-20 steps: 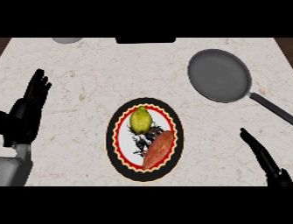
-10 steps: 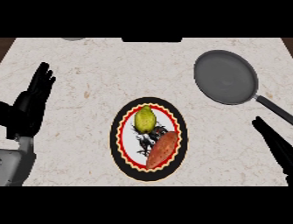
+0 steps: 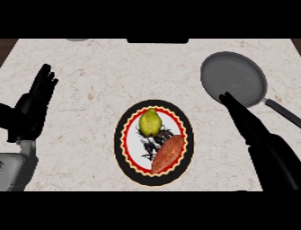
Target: Pick the sweet potato from the plate and place it in the pan
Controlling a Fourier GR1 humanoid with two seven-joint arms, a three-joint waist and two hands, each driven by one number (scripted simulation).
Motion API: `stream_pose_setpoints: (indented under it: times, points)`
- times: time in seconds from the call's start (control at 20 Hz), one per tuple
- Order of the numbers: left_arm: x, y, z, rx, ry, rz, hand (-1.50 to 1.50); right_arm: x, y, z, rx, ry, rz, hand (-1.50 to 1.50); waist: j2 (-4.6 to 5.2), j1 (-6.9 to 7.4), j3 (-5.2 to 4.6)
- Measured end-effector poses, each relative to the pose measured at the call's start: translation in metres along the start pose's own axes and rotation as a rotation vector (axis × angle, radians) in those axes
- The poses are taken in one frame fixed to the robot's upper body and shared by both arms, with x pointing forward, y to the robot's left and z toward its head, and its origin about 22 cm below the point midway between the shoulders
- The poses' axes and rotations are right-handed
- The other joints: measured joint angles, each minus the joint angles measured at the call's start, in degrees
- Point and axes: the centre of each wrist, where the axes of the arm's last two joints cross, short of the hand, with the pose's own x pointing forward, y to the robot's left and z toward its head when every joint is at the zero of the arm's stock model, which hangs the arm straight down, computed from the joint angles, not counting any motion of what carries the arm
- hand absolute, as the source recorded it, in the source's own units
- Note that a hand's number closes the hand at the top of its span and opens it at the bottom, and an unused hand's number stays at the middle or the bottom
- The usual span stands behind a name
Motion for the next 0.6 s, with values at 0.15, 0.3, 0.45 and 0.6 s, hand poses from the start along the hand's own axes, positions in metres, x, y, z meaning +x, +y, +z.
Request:
stream_pose_setpoints:
  times: [0.15,0.3,0.45,0.6]
  points:
    - [-0.003,-0.001,0.0,0.0,0.001,-0.001,0.0,0.016,0.015,-0.006,0.038,-0.031,-0.023,-1.5,-0.02,-0.16,0.03]
    - [-0.005,0.001,-0.002,0.0,0.0,0.0,0.0,0.028,0.027,-0.011,0.063,-0.033,-0.007,-1.5,-0.06,-0.3,0.03]
    - [0.0,-0.003,-0.006,-0.001,0.001,0.004,0.0,0.03,0.037,-0.018,0.082,0.003,0.002,-1.5,-0.07,-0.42,0.04]
    - [0.0,-0.001,-0.006,0.007,0.002,0.002,0.0,0.032,0.048,-0.021,0.086,0.029,0.006,-1.5,-0.08,-0.49,0.06]
